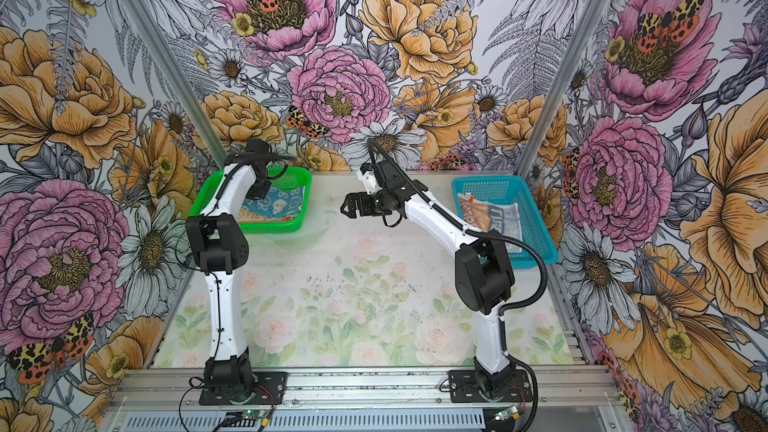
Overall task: Fold and stack the towels
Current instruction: 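Lower the towel into the green basket with the left gripper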
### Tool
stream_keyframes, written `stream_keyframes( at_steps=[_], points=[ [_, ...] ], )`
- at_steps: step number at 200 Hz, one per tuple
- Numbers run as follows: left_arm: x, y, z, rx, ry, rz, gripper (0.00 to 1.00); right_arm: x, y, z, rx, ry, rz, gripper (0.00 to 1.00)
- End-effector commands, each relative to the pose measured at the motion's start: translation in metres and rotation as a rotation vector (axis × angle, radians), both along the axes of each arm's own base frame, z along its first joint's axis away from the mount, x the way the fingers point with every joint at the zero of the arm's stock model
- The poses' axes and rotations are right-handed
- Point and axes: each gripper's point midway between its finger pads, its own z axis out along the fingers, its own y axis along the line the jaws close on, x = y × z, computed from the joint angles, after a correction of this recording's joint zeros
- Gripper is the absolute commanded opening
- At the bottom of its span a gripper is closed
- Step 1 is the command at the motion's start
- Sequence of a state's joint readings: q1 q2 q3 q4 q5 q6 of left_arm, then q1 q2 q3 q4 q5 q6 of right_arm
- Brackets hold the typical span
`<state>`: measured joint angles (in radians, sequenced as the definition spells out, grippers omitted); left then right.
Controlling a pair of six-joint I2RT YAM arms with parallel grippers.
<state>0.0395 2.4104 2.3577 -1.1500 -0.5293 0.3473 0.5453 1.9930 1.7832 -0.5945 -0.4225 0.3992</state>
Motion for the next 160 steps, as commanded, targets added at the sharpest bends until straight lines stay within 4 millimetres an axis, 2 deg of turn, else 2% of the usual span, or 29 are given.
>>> stream_keyframes(
  at_steps=[1,50,94,160],
  points=[
    [0.009,-0.005,0.047,-0.041,-0.137,-0.009,0.0,-0.003,0.004,-0.005,-0.009,0.006,0.008,0.99],
    [-0.001,-0.004,0.073,-0.006,-0.159,-0.013,0.0,-0.003,0.004,-0.005,-0.01,0.005,0.008,0.99],
    [-0.006,-0.003,0.075,0.007,-0.149,-0.02,0.0,-0.003,0.005,-0.004,-0.007,0.003,0.01,0.99],
    [-0.005,0.004,0.033,0.012,-0.058,-0.012,0.0,-0.004,0.005,-0.006,-0.012,0.005,0.012,0.99]
  ],
)
